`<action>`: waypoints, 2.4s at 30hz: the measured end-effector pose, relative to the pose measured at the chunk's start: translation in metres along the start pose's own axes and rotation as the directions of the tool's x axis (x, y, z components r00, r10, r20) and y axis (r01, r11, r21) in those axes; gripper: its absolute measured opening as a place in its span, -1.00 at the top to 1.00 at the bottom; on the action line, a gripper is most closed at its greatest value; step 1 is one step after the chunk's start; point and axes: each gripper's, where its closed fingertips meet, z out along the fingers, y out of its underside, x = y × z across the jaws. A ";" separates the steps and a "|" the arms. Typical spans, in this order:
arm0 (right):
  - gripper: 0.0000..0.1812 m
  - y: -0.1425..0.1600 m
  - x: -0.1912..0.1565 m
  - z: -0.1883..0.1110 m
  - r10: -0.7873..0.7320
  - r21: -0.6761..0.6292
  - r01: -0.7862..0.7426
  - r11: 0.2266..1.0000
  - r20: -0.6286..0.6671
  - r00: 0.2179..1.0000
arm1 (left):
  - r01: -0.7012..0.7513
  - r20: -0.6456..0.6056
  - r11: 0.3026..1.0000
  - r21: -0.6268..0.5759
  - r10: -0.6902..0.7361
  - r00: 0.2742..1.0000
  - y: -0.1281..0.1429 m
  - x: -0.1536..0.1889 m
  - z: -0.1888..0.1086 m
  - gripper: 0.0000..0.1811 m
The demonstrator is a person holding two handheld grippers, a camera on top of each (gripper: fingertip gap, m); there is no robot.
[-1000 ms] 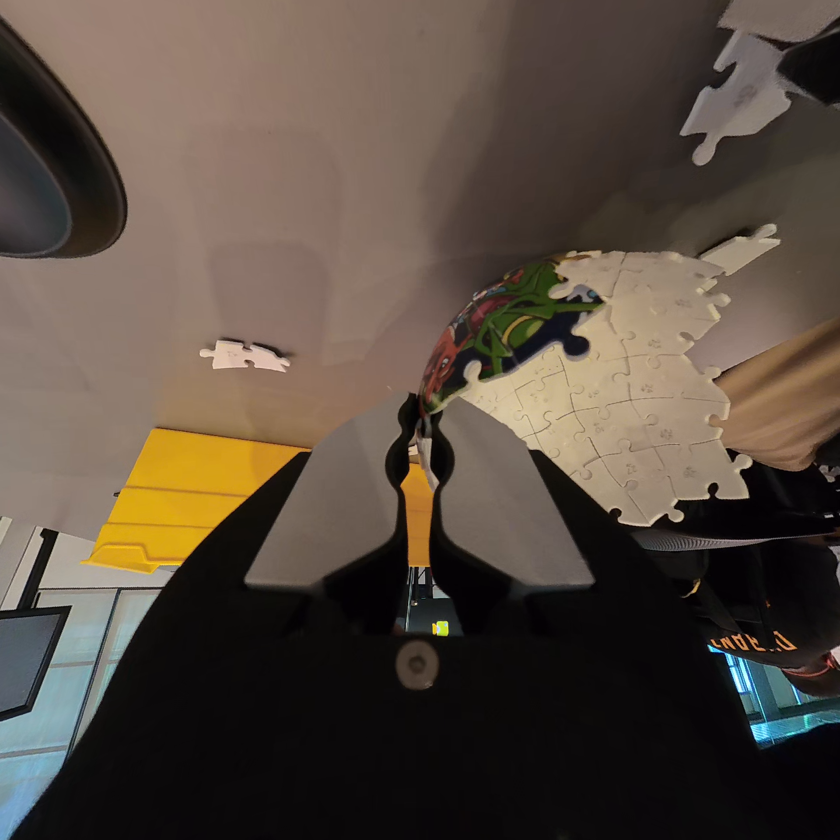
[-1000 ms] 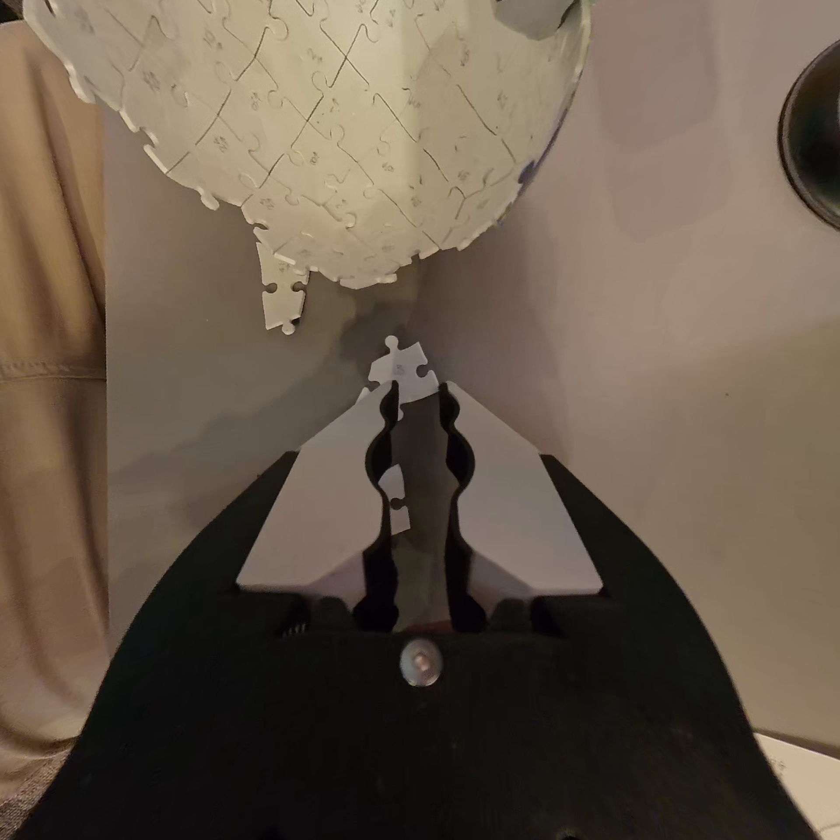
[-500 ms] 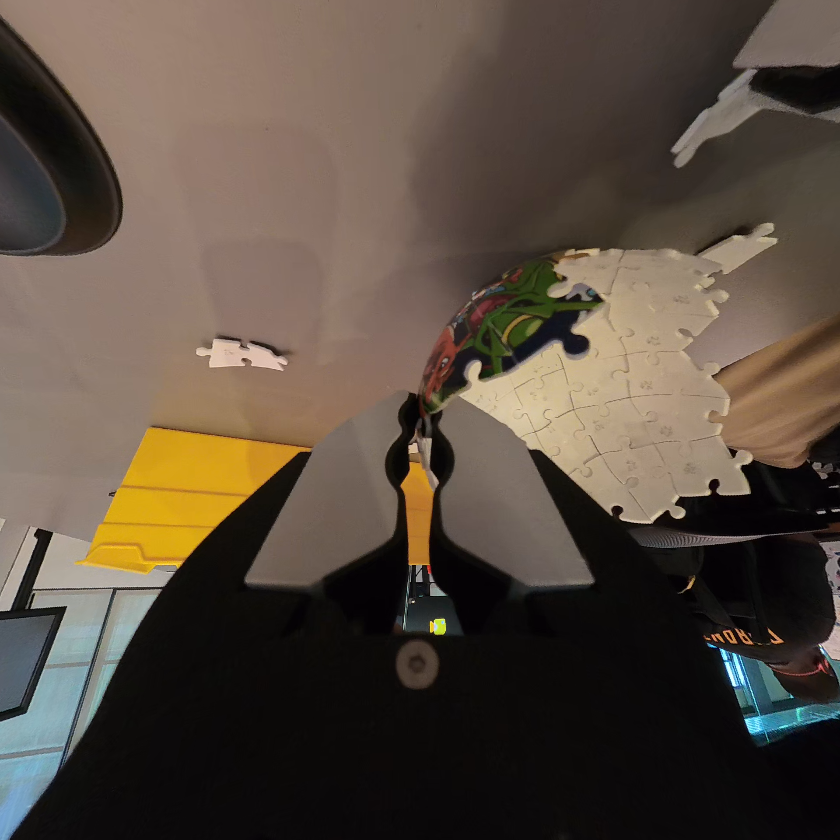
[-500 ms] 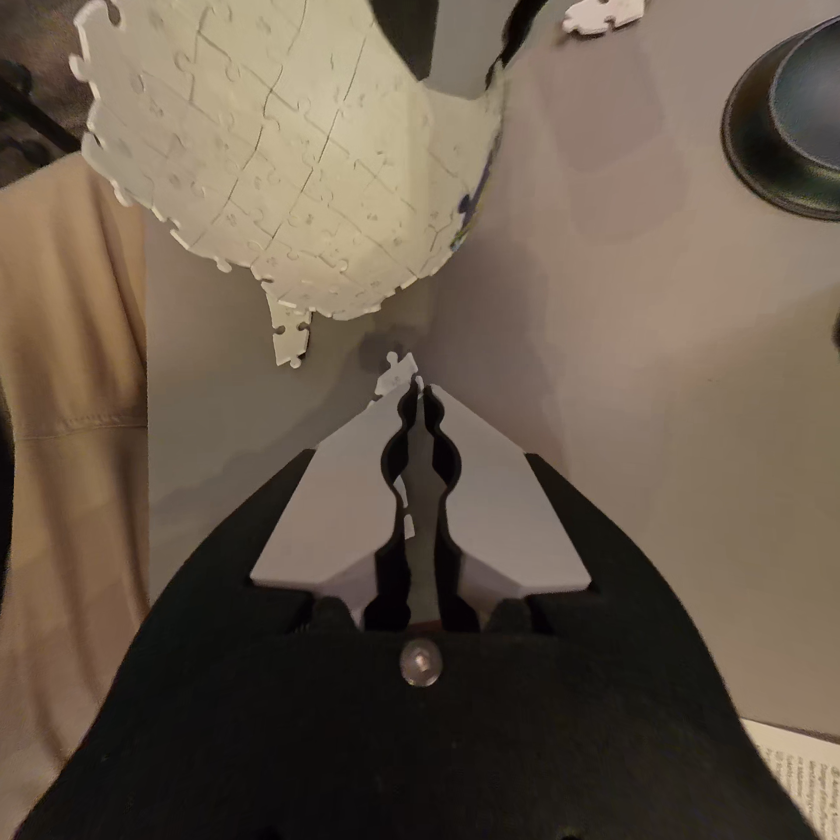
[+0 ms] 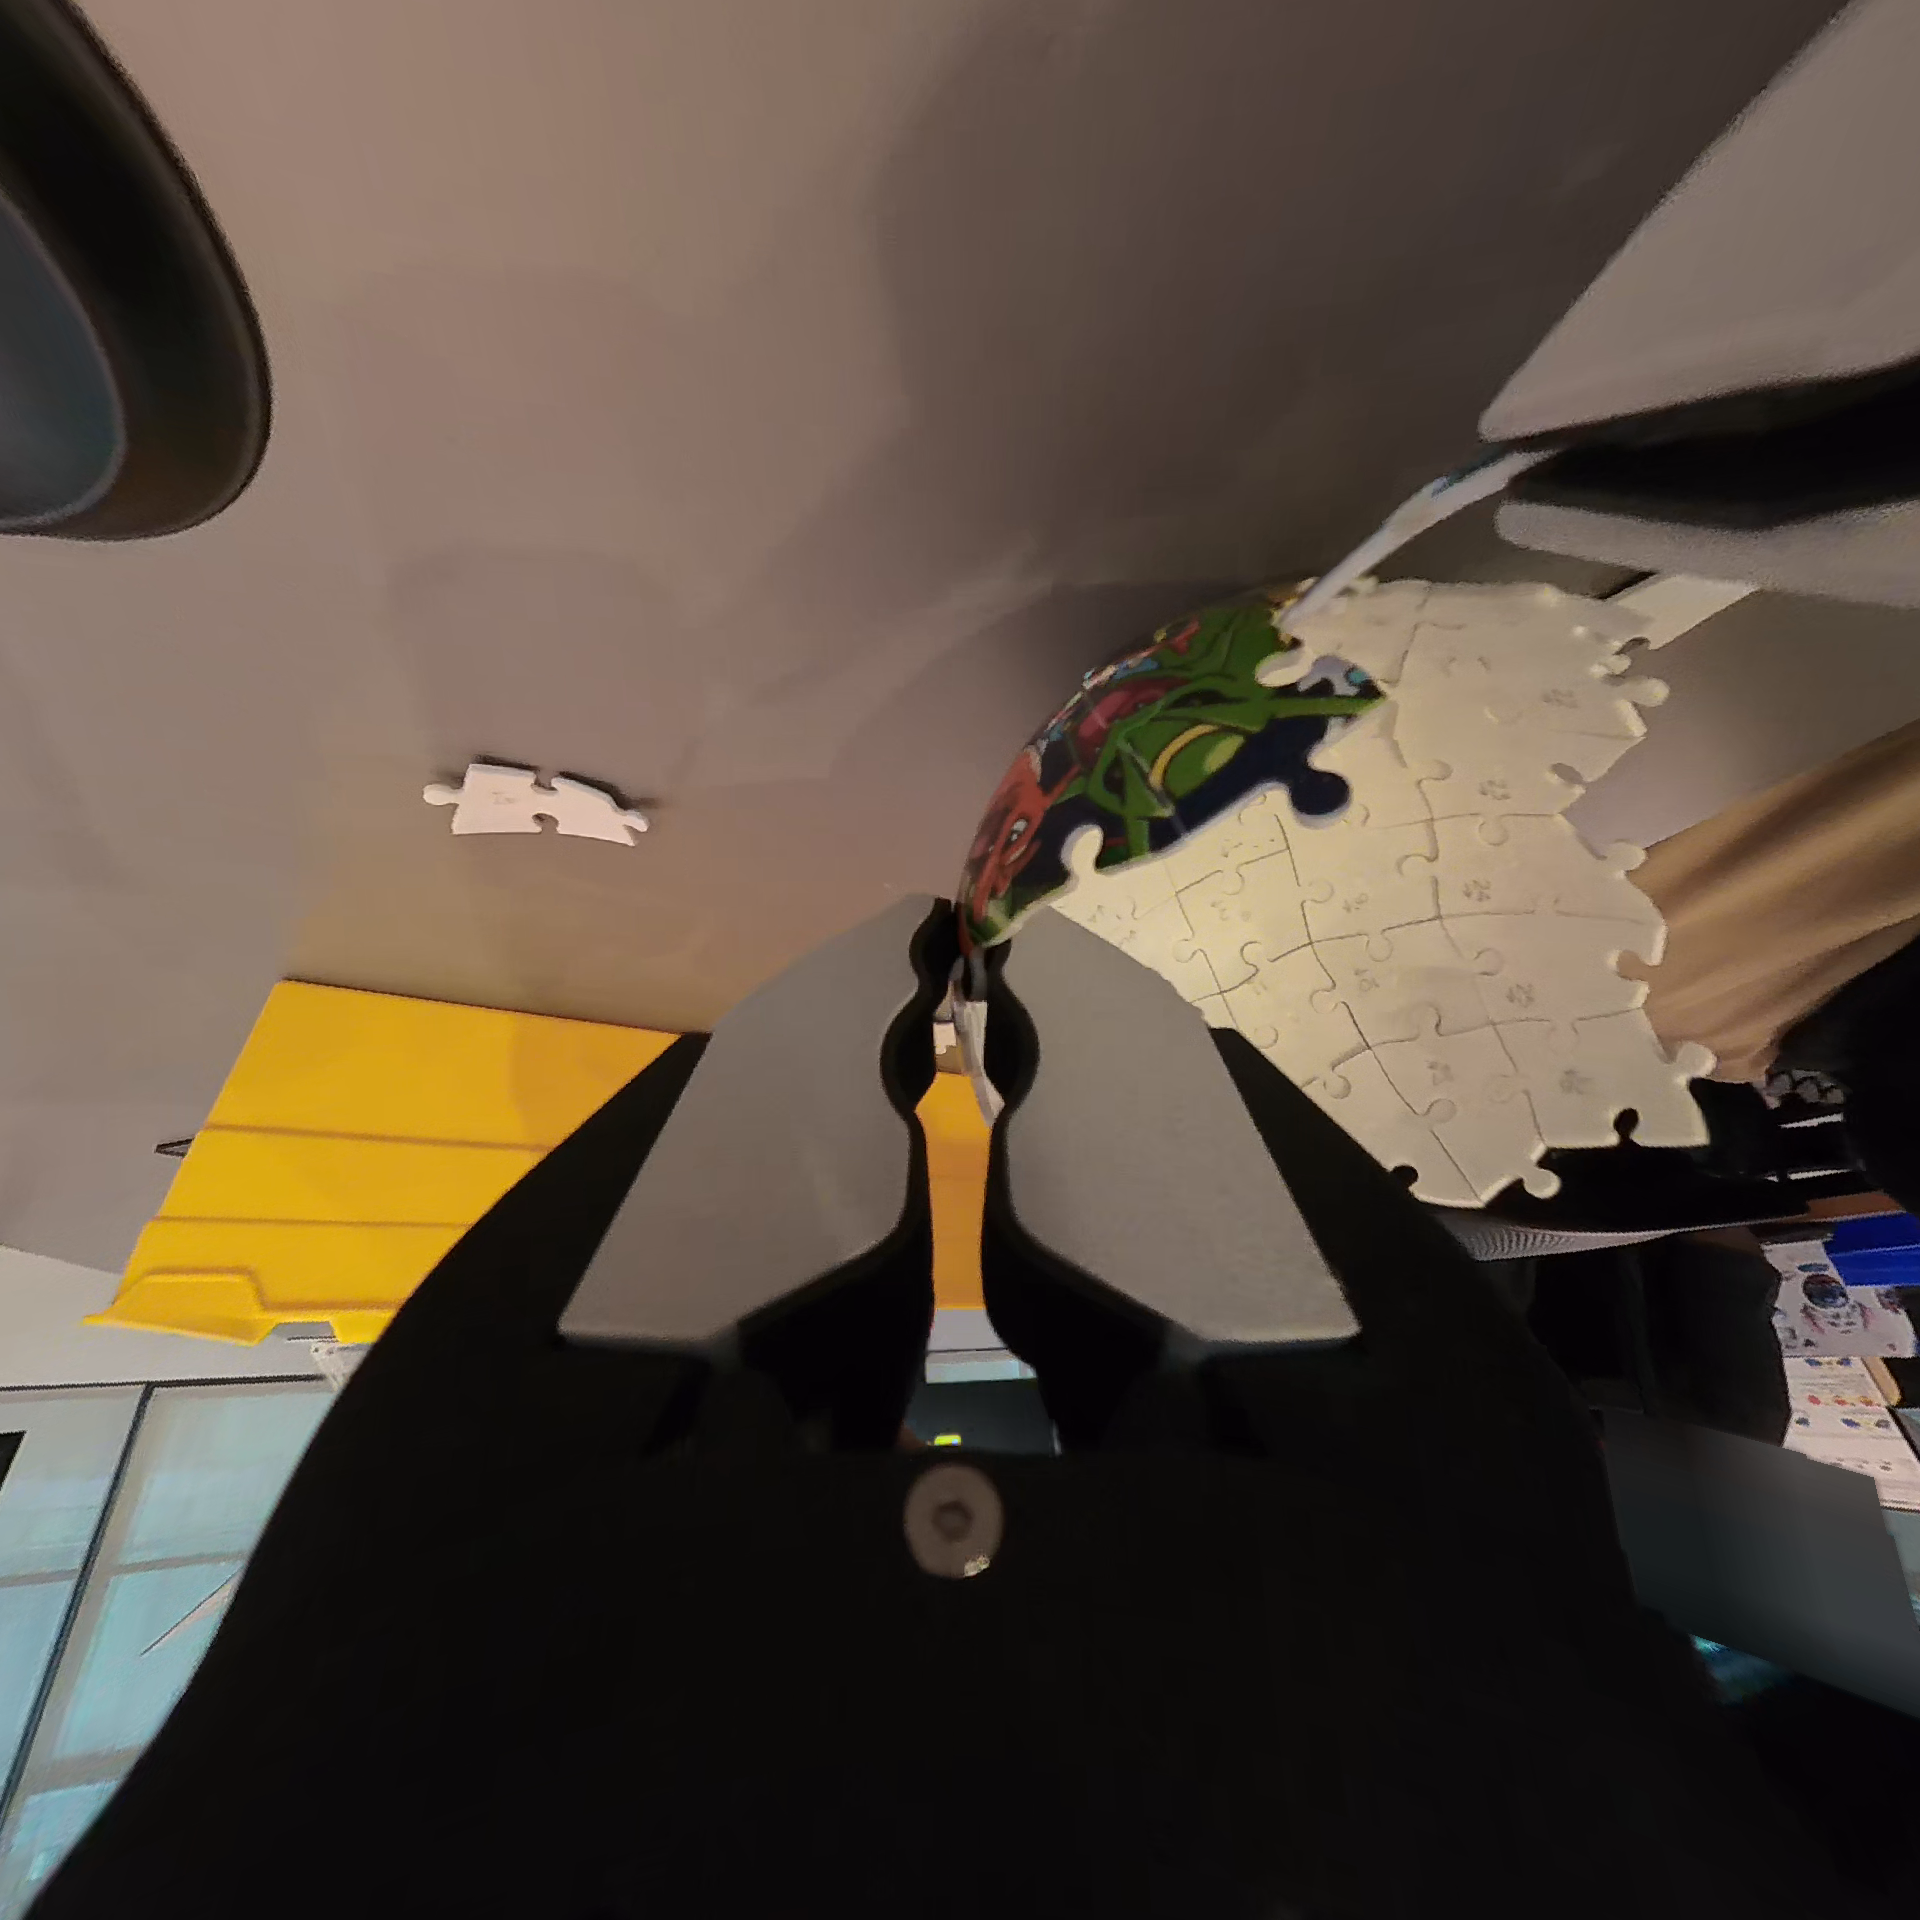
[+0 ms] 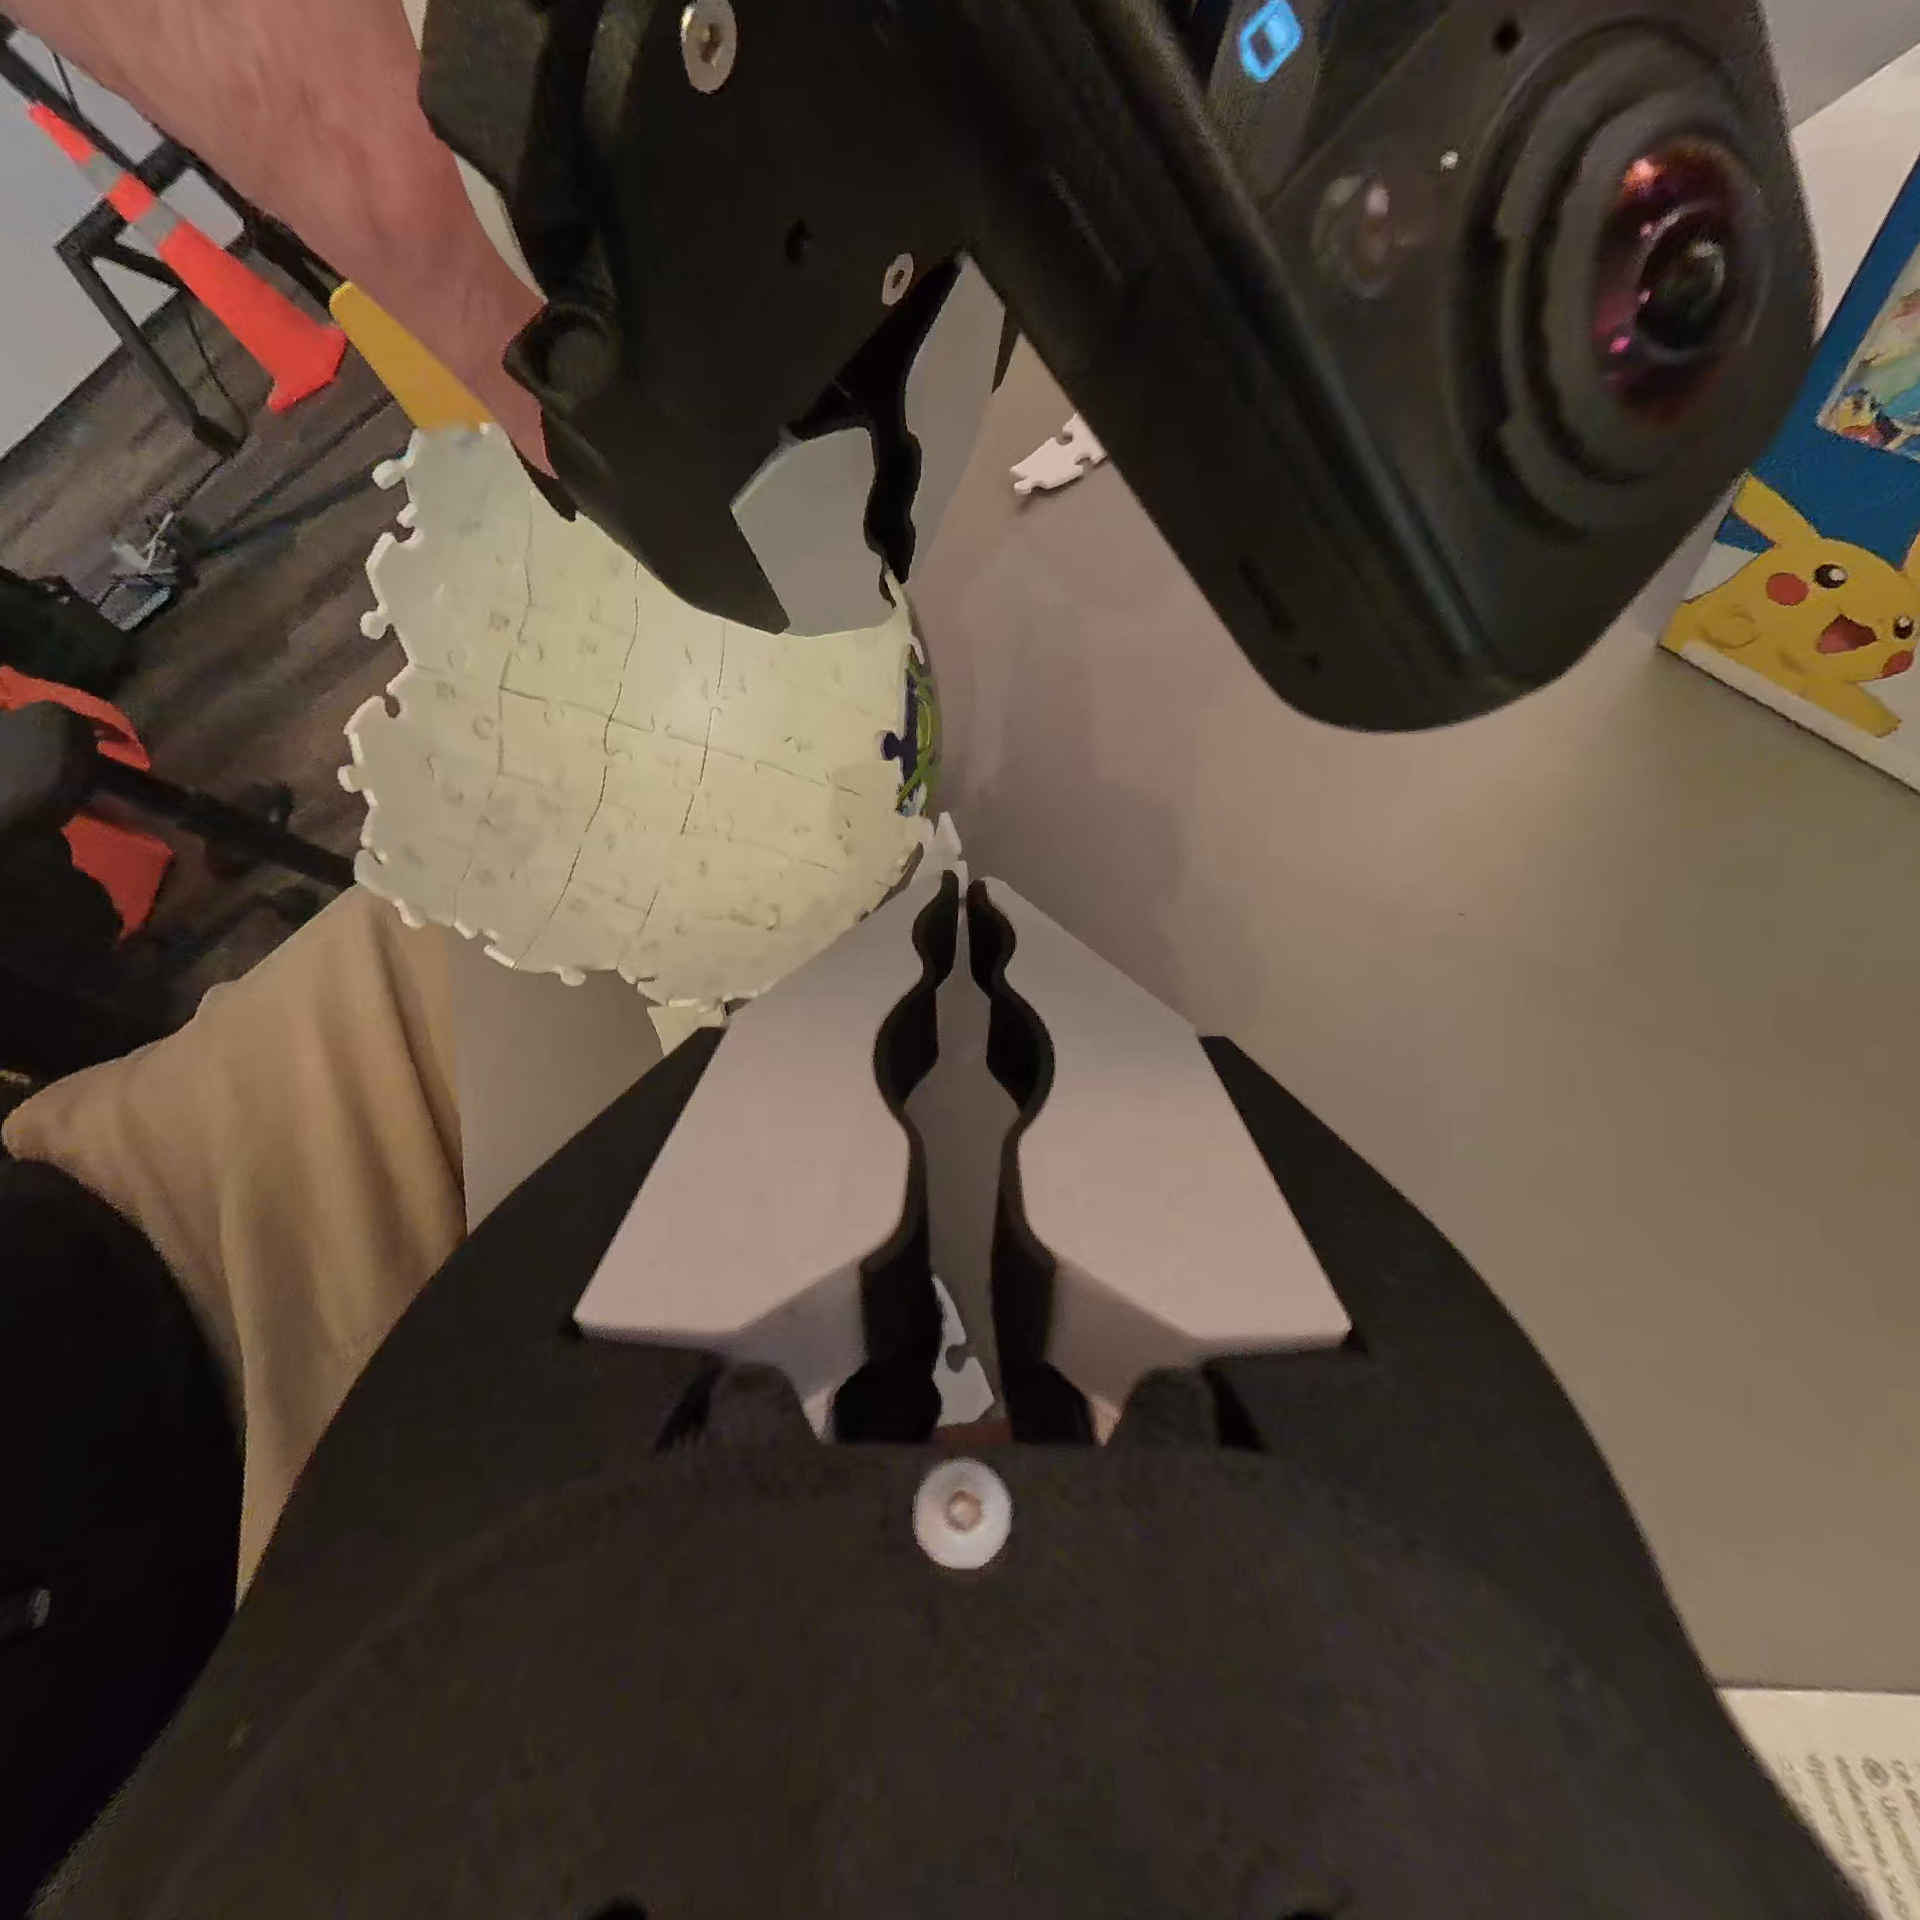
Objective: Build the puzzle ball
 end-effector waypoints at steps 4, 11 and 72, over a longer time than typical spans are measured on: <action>1.00 -0.003 0.005 0.003 0.046 0.027 -0.045 0.999 -0.032 0.998 | 0.016 -0.019 1.000 0.008 -0.016 1.000 0.001 -0.001 0.002 0.97; 1.00 -0.005 0.009 0.004 0.185 0.081 -0.181 0.980 -0.050 0.981 | 0.034 -0.038 0.999 0.016 -0.033 0.999 0.002 -0.003 0.004 0.96; 1.00 -0.017 -0.006 0.008 0.116 0.357 -0.028 0.934 -0.227 0.967 | 0.095 -0.119 0.994 0.062 -0.087 0.989 0.010 -0.008 0.012 0.96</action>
